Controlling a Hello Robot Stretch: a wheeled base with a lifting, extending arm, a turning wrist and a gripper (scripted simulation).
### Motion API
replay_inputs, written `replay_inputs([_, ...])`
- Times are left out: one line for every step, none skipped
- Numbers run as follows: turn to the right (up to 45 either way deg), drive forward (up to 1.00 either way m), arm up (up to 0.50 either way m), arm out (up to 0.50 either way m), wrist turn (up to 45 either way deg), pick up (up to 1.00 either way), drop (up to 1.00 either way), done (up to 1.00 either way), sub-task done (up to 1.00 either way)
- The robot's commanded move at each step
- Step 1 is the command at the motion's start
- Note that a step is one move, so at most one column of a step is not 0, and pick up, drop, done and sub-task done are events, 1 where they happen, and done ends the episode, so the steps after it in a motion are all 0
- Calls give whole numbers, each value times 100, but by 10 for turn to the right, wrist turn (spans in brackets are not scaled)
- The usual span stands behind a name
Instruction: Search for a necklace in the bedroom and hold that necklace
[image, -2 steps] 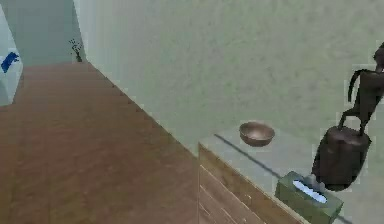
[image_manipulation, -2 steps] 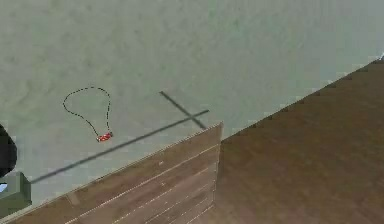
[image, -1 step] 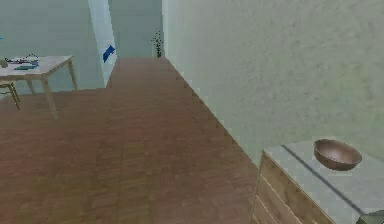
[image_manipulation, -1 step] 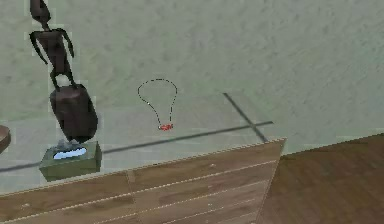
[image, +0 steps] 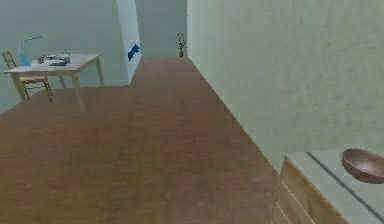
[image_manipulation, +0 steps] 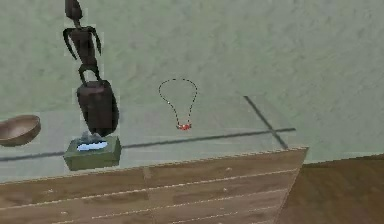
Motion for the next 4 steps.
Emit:
replay_inputs([450,0,0,0,0,0,0,0,0])
replay_inputs([450,0,0,0,0,0,0,0,0])
replay_inputs([390,0,0,0,0,0,0,0,0])
replay_inputs([0,45,0,0,0,0,0,0,0])
